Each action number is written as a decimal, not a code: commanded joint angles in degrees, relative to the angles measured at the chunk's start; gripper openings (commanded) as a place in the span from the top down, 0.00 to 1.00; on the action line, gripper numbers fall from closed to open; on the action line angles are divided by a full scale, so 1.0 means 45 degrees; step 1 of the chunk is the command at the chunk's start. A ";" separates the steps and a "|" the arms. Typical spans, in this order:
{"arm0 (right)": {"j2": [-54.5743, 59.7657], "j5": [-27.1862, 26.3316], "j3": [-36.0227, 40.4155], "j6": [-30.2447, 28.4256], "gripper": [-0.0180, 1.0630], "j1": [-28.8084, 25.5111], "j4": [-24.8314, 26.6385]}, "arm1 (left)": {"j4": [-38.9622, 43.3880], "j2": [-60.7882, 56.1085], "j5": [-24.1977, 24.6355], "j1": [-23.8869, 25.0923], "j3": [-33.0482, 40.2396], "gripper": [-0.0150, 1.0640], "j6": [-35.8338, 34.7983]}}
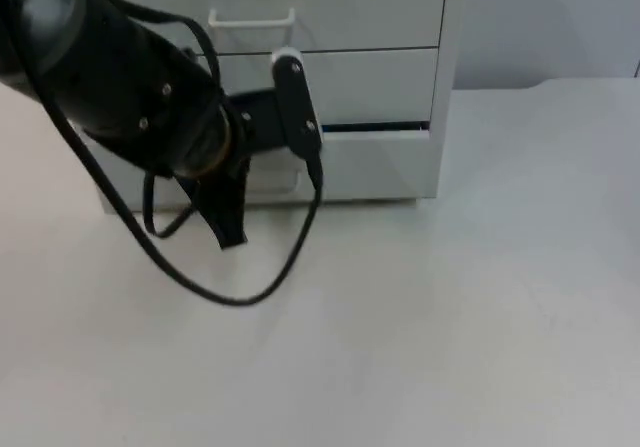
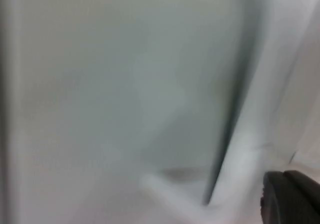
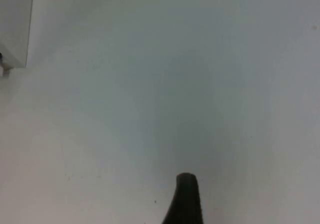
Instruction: Open the drawer with the left hand, place the block into the drawer with the right hand, then close the drawer with the left hand.
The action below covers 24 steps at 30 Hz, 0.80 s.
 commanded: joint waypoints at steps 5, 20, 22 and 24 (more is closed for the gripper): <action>-0.0071 -0.0300 0.0020 -0.0095 0.39 -0.0028 -0.0015 | 0.0058 0.0025 0.0532 0.0761 -0.0588 0.99 -0.0051; -0.0071 -0.0298 0.0020 -0.0095 0.39 -0.0028 -0.0104 | -0.7066 -0.1323 0.0657 -0.0931 0.0876 0.99 0.6027; -0.0071 -0.0298 0.0020 -0.0095 0.39 -0.0028 -0.0104 | -0.7784 -0.1720 0.0657 -0.1113 0.1172 0.99 0.6260; -0.0071 -0.0298 0.0020 -0.0095 0.39 -0.0028 -0.0104 | -0.9230 -0.2817 0.0657 -0.1540 0.2016 0.99 0.6553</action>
